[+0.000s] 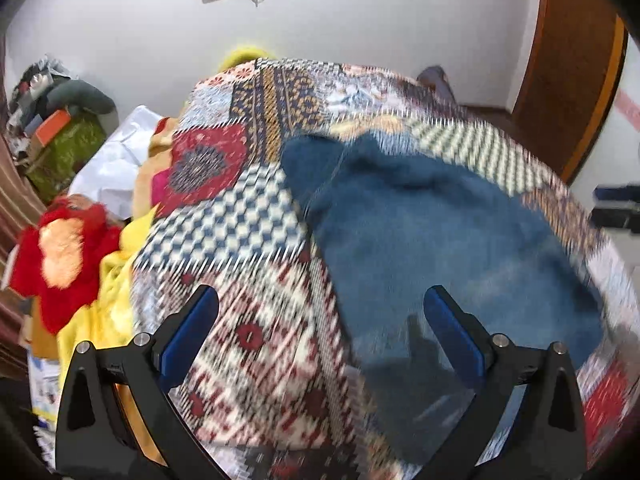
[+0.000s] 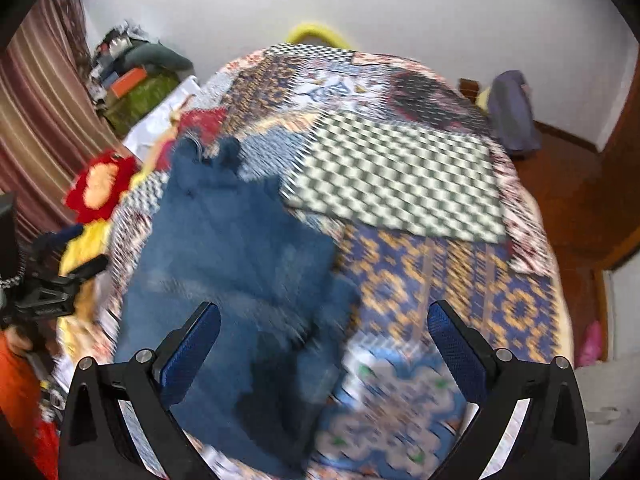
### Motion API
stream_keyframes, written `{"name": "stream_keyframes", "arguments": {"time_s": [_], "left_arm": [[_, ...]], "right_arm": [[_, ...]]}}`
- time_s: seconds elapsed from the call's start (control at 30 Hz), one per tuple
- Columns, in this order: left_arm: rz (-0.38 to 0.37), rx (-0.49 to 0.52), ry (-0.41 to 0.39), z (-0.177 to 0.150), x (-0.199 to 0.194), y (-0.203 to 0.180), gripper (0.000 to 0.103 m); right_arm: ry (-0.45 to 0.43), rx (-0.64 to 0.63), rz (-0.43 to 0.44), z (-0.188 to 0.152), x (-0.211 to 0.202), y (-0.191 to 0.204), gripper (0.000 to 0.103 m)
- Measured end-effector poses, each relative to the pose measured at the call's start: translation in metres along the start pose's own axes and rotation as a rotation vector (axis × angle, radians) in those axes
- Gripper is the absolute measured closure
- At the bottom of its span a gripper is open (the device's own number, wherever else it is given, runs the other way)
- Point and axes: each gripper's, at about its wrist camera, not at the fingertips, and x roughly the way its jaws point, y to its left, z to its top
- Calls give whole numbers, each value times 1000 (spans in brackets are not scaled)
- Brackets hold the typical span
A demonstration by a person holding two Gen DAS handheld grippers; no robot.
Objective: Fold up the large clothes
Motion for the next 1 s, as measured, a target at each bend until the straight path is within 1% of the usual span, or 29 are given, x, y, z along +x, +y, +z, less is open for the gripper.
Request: {"name": "stream_keyframes", "arguments": {"time_s": [0.1, 0.17, 0.23, 0.27, 0.3, 0.33, 0.37, 0.43, 0.47, 0.5, 0.53, 0.6, 0.67, 0.73, 0.77, 0.8, 0.83, 0.87, 0.9, 1.0], "left_arm": [[-22, -15, 19, 25, 24, 1, 0], [-70, -45, 53, 39, 46, 2, 0], [-115, -86, 111, 49, 72, 3, 0], [-114, -112, 142, 52, 86, 4, 0], [-109, -133, 163, 53, 96, 4, 0], [-116, -149, 175, 54, 106, 6, 0], [-127, -170, 177, 55, 114, 9, 0], [-138, -208, 182, 57, 124, 17, 0], [-155, -237, 187, 59, 130, 24, 0], [-157, -254, 189, 60, 132, 29, 0], [-140, -274, 183, 61, 133, 34, 0], [-93, -297, 159, 61, 129, 46, 0], [-58, -320, 136, 61, 125, 63, 0], [-2, -342, 131, 58, 121, 77, 0], [23, -347, 137, 55, 120, 84, 0], [38, -350, 142, 51, 118, 91, 0], [52, -352, 147, 46, 115, 98, 0], [61, -352, 147, 42, 110, 102, 0], [64, -352, 143, 39, 107, 105, 0], [53, -330, 125, 25, 86, 108, 0]], "right_arm": [[24, -7, 34, 30, 28, 12, 0], [76, 15, 89, 45, 52, 15, 0], [146, 46, 125, 55, 81, 20, 0], [166, 53, 112, 60, 96, 21, 0], [179, 53, 82, 62, 109, 23, 0], [188, 52, 64, 66, 119, 23, 0], [201, 52, 71, 67, 127, 21, 0], [226, 70, 97, 71, 142, 12, 0], [232, 84, 114, 72, 146, 6, 0], [238, 100, 135, 73, 150, 0, 0], [242, 123, 155, 72, 152, -9, 0], [239, 135, 161, 70, 152, -19, 0], [219, 133, 124, 67, 145, -27, 0], [195, 117, 53, 64, 136, -35, 0], [183, 106, -3, 61, 131, -41, 0], [172, 95, -62, 59, 125, -46, 0], [165, 86, -104, 56, 119, -52, 0], [155, 86, -125, 52, 112, -58, 0], [149, 90, -125, 48, 104, -65, 0], [121, 112, -79, 35, 76, -74, 0]]}}
